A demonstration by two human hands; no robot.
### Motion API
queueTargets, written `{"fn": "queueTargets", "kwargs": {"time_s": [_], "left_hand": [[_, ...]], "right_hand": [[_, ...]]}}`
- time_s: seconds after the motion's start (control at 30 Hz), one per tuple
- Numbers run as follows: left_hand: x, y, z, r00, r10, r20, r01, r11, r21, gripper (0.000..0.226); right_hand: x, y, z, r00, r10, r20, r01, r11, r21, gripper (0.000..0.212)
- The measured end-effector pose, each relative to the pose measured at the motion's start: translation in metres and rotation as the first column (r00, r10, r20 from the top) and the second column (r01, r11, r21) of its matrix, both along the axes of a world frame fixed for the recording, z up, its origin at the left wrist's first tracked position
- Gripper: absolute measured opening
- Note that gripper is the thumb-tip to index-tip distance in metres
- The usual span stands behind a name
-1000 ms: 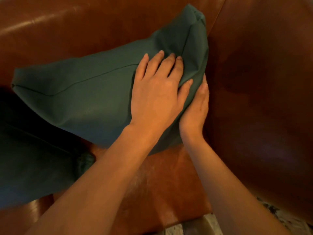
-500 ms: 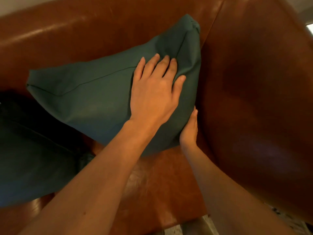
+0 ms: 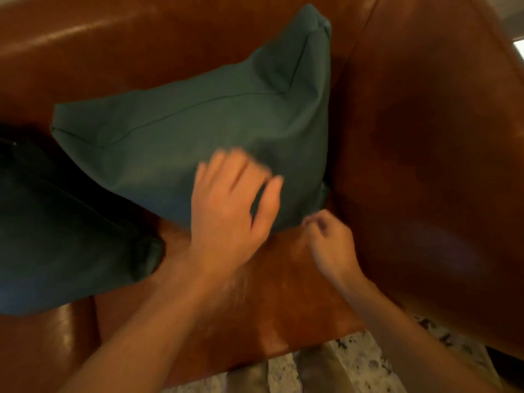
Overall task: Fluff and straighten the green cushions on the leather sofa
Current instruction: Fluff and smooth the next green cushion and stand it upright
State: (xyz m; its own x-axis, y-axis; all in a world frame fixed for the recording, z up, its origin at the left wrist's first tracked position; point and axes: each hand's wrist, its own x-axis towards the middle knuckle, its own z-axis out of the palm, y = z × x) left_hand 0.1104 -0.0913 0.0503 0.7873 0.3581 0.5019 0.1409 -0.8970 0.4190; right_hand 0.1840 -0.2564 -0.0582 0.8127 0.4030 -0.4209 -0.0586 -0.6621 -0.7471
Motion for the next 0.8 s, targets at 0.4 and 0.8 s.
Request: {"fn": "queueTargets", "kwargs": {"time_s": [0.4,0.8], "left_hand": [[-0.030,0.008,-0.152,0.252,-0.397,-0.882,-0.365,0.805,-0.467,0.031],[-0.119,0.069,-0.109,0.593,0.305,-0.746,-0.622,0.761,-0.183,0.021]], "right_hand": [[-0.010,0.102,-0.027,0.468,0.831,-0.300,-0.825,0.290,-0.485,0.037],[0.037,0.031,-0.001,0.940,0.335,0.063,-0.278,0.860,-0.427,0.016]]}}
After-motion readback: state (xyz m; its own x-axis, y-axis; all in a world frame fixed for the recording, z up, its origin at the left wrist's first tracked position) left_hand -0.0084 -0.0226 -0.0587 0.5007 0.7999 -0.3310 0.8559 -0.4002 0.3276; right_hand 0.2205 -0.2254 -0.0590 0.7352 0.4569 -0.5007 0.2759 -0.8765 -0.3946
